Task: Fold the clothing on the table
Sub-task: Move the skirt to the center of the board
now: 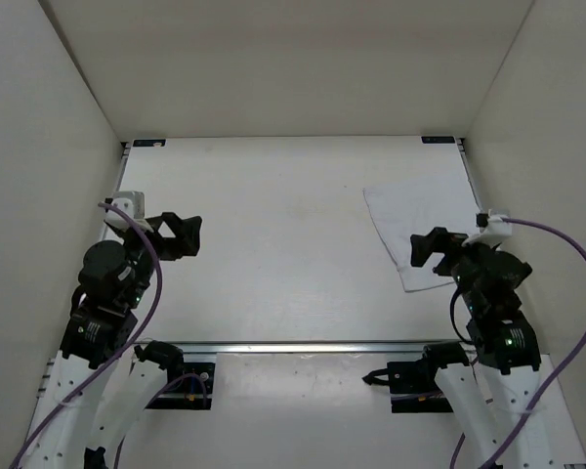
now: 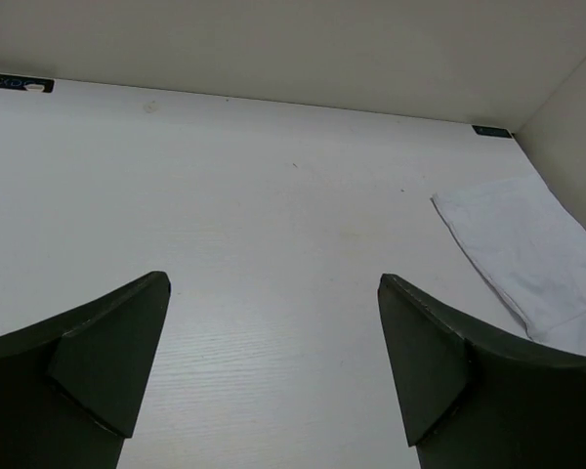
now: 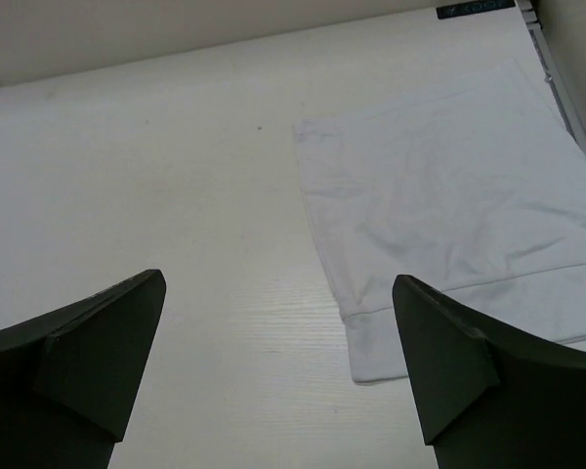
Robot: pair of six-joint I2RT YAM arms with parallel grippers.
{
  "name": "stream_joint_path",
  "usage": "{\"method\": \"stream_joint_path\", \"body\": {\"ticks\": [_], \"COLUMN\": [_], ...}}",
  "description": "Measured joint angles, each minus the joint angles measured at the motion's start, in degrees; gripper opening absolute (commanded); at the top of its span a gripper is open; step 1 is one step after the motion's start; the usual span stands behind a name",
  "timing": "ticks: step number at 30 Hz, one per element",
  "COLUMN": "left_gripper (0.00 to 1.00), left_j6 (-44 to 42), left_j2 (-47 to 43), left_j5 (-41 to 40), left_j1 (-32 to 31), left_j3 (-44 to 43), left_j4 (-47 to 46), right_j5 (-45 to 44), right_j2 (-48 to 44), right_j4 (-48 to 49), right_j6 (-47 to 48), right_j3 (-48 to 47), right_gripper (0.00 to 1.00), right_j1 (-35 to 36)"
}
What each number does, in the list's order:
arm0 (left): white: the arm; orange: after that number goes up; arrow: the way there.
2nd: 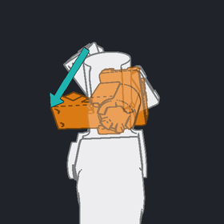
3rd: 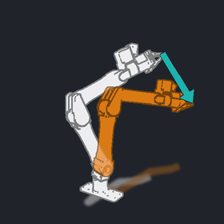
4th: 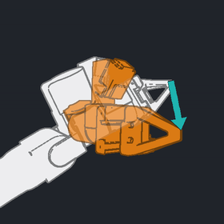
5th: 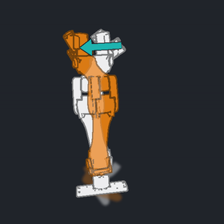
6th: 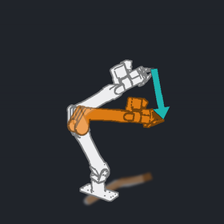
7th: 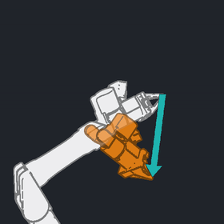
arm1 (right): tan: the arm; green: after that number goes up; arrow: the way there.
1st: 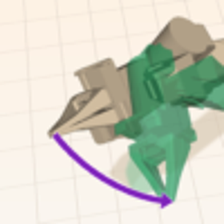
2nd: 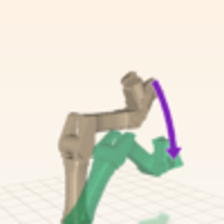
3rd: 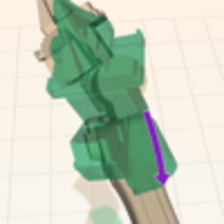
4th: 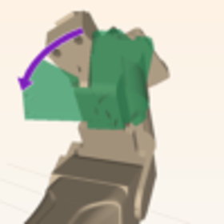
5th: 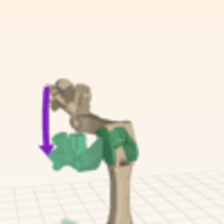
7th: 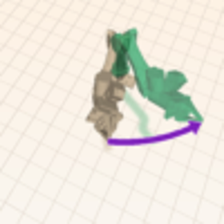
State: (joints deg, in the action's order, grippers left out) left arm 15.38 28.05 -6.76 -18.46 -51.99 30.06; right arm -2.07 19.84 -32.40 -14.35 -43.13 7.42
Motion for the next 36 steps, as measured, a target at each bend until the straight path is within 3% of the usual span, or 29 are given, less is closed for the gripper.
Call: {"method": "stream_joint_path", "body": {"ticks": [3, 8, 13, 19, 25, 29, 36], "left_gripper": [0.99, 0.99, 0.98, 0.98, 0.99, 0.98, 0.98], "left_j6": [-0.3, -2.1, -3.6, -2.0, -1.1, -0.7, -1.5], "left_j2": [4.6, 10.0, 20.0, 36.9, 49.2, 50.2, 49.2], "left_j5": [-0.3, 0.3, 1.4, 9.6, 20.1, 25.0, 28.3], "left_j1": [0.0, 0.2, 0.7, 4.2, -1.3, -3.7, -1.3], "left_j3": [-3.1, -4.2, -7.8, -10.6, -16.5, -15.2, -13.7], "left_j4": [0.4, 1.7, 3.5, -1.1, -2.9, -4.7, -4.9], "right_j5": [4.1, 12.7, 6.7, 7.2, 6.8, 4.7, 0.8], "right_j2": [7.7, 17.1, 28.5, 45.7, 60.6, 63.6, 63.6], "right_j4": [0.9, 1.7, 1.8, 4.1, 5.1, 5.6, 7.8], "right_j6": [2.8, 5.8, 8.3, 8.0, 6.5, 5.9, 5.0], "right_j3": [-1.8, -4.3, -9.7, -15.7, -19.5, -18.8, -12.6], "right_gripper": [0.99, 0.99, 0.99, 0.99, 0.95, 0.96, 0.97], "right_j1": [-4.1, -20.6, -19.3, -29.2, -34.8, -35.3, -34.2]}}
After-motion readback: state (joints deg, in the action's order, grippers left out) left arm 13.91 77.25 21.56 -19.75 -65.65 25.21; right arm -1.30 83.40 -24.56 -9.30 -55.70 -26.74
